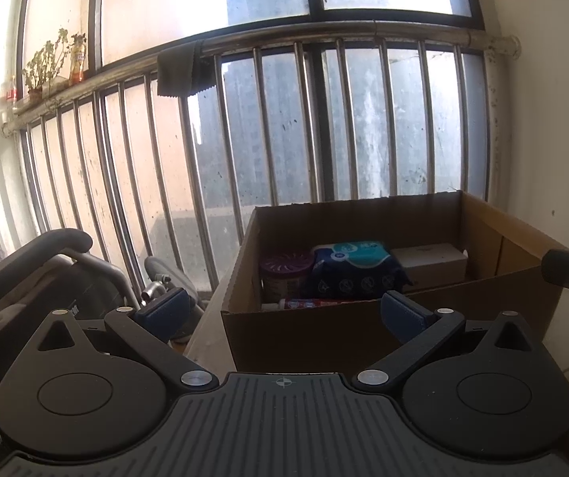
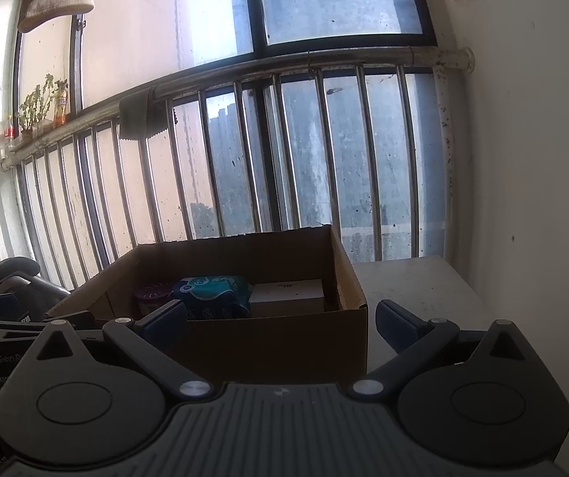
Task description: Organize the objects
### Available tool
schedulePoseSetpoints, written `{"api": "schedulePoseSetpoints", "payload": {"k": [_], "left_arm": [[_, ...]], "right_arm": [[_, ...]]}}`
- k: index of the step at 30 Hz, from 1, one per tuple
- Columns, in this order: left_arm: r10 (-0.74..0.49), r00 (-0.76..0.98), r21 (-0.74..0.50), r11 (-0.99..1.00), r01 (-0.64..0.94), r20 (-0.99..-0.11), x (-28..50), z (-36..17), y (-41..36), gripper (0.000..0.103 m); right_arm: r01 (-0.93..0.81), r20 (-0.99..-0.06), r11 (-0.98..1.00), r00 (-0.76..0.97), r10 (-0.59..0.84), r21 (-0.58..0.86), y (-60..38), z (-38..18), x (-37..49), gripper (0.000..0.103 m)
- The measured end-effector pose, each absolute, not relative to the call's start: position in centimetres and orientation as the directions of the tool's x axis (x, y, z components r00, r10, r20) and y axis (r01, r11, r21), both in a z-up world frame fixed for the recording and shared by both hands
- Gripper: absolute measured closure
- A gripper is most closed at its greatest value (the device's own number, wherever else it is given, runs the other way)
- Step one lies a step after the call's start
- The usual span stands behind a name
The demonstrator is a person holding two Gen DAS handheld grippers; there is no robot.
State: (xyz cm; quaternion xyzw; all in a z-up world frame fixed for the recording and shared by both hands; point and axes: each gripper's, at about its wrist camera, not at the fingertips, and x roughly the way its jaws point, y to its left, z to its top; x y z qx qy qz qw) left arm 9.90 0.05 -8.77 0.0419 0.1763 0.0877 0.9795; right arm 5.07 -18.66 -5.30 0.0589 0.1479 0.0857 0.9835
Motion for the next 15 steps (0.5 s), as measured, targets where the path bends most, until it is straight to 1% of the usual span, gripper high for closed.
{"api": "schedulePoseSetpoints", "payload": {"k": [15], "left_arm": [[0.191,0.922,0.129,0.979,-0.156,-0.336,9.81,-8.58,-0.2,0.0]], "right_arm": [[-0.154,-0.286,0.979,0.94,0.186,0.132,-18.74,-5.23,5.4,0.0]]}}
